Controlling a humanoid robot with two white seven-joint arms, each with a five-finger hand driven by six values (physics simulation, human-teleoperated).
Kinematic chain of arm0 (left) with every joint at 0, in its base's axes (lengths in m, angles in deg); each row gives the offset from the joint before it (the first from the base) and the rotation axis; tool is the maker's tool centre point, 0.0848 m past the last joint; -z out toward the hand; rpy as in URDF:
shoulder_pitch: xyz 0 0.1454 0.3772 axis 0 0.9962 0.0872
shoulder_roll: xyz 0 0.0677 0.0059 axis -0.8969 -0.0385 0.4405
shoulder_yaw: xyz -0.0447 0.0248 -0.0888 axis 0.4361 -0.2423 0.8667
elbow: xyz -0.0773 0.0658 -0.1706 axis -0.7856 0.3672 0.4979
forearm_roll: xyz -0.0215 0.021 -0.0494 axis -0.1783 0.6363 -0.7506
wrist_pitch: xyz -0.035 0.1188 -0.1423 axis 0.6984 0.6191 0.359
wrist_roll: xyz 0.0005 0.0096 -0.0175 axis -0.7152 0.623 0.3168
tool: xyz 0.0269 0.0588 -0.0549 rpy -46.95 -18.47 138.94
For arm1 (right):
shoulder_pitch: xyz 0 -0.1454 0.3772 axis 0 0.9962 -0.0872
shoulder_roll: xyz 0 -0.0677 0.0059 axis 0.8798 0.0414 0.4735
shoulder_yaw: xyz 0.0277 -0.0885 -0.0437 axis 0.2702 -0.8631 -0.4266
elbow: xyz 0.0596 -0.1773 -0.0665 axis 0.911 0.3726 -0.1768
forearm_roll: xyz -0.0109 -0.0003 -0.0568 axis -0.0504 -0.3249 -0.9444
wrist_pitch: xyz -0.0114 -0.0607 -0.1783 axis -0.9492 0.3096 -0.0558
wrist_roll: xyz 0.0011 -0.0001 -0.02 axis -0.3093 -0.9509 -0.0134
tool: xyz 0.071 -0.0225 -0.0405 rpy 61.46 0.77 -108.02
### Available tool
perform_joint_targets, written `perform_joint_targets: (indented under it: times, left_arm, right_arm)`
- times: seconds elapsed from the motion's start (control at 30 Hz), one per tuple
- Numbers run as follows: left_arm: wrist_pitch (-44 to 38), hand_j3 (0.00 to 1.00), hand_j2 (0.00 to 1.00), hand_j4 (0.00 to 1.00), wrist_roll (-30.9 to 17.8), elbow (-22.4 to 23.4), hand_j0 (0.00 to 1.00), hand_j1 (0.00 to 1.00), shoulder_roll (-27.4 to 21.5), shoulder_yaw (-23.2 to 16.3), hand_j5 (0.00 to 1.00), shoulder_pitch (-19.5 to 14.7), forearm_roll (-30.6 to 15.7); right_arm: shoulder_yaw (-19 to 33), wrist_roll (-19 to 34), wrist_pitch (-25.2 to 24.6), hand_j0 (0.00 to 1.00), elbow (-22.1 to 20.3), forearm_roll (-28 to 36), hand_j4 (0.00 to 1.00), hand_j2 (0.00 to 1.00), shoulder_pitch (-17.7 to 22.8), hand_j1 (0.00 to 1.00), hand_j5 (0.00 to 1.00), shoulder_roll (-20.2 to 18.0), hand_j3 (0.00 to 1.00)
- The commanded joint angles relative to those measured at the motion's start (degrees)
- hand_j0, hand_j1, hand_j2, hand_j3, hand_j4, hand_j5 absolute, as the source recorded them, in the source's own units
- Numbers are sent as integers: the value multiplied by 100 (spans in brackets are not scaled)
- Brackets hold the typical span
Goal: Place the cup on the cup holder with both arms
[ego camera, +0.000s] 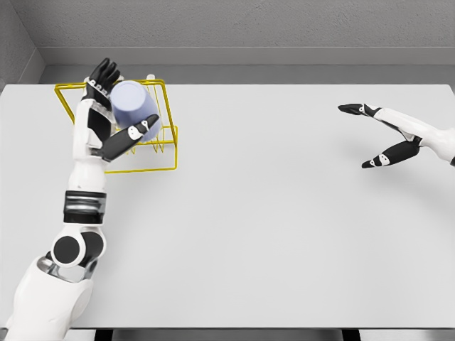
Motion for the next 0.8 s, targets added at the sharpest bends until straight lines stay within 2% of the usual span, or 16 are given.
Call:
perform_joint_targets:
  times: [0.0,0.33,0.53,0.67,0.77]
  left_arm:
    - [-3,100,100,100,7,-2,100,100,16,22,100,9,16]
    - [77,100,100,100,7,-55,100,100,7,39,100,79,-10]
    - [955,100,100,100,-20,-116,100,100,-19,514,100,466,-19]
    - [1263,100,100,100,-11,-116,100,100,-72,927,100,580,-10]
    - [1254,100,100,100,16,-116,100,100,-107,927,100,659,-10]
  right_arm:
    - [-3,-2,-12,100,-4,42,100,100,0,100,100,1,100]
    - [-12,-2,-12,100,14,42,100,100,0,100,100,1,100]
    - [-12,-2,-12,100,14,42,100,100,0,100,100,1,100]
    - [-21,-2,-12,100,14,42,100,100,0,100,100,1,100]
    - [-21,-2,-12,100,14,42,100,100,0,100,100,1,100]
